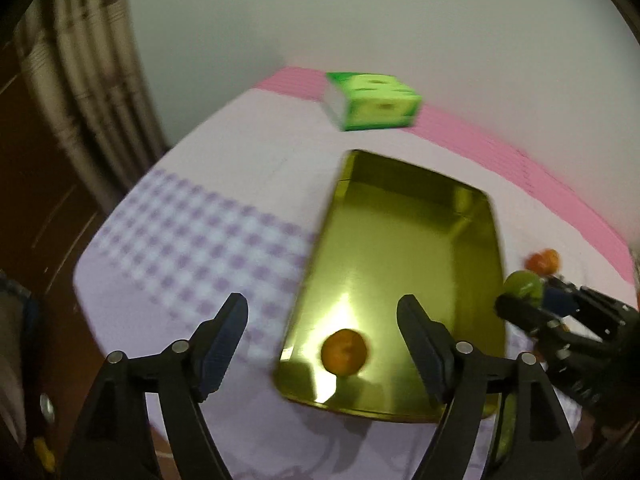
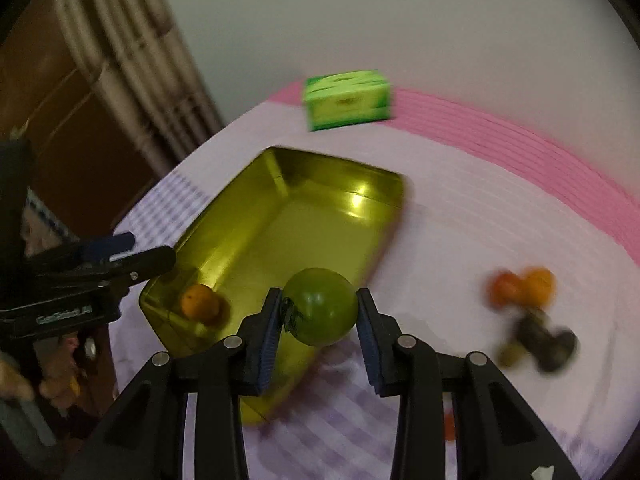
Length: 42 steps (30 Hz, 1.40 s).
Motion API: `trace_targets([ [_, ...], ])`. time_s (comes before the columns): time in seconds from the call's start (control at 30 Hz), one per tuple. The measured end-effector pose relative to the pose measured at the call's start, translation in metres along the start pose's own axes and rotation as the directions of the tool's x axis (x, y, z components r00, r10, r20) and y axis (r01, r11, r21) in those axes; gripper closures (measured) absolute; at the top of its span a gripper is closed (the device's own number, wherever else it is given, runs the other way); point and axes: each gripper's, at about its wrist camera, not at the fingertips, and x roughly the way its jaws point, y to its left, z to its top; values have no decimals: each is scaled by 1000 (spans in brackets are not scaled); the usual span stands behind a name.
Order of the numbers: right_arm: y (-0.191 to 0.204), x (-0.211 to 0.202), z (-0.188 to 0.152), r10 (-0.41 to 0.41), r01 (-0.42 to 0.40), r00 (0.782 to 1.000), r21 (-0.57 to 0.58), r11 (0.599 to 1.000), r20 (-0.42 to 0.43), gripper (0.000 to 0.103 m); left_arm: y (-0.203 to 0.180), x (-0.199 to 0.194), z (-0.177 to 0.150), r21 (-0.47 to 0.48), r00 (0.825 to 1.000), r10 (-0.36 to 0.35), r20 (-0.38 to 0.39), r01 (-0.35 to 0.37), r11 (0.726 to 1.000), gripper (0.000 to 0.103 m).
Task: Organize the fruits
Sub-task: 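Carry the orange into the tin with the left gripper while the right gripper grasps the green tomato, then release the orange in the tin with the left gripper while the right gripper releases the green tomato there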
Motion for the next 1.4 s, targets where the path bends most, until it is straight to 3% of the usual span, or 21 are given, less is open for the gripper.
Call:
trace_targets([
  [0.07,14,20,6,19,-20,999,-28,999,-44,69,13,5,2,-43,1000,22,-21,-23,999,26],
  [0.17,26,42,9,-19,11,996,-84,996,-93,69,21,10,2,-68,999,42,-32,-44,997,26],
  [0.33,30,59,4,-50,36,991,-107,994,-128,69,27,19,-1,-94,998,17,-60,-23,995,26],
  [0.63,34,75,5,-100,80,986,-150,985,-135,68,16,17,-2,-61,998,-49,-51,46,997,26],
  [0.83,32,72,4,-82,65,988,-136,989,-128,65,21,19,-2,-92,998,-11,-63,6,996,26],
  [1.0,26,52,4,-40,32,995,-89,996,-91,60,27,24,-4,-123,996,-4,-90,-8,992,26],
  [1.17,-1,-6,-17,-22,22,1000,-13,1000,-6,60,22,26,-6,-103,995,-7,-101,-3,995,26],
  [1.3,-43,-50,-46,-112,111,994,53,992,16,59,12,23,-7,-63,995,-28,-91,23,998,26],
  [1.4,-76,-69,-71,-200,201,980,81,976,-22,55,0,21,-8,-19,996,-42,-81,40,999,26],
])
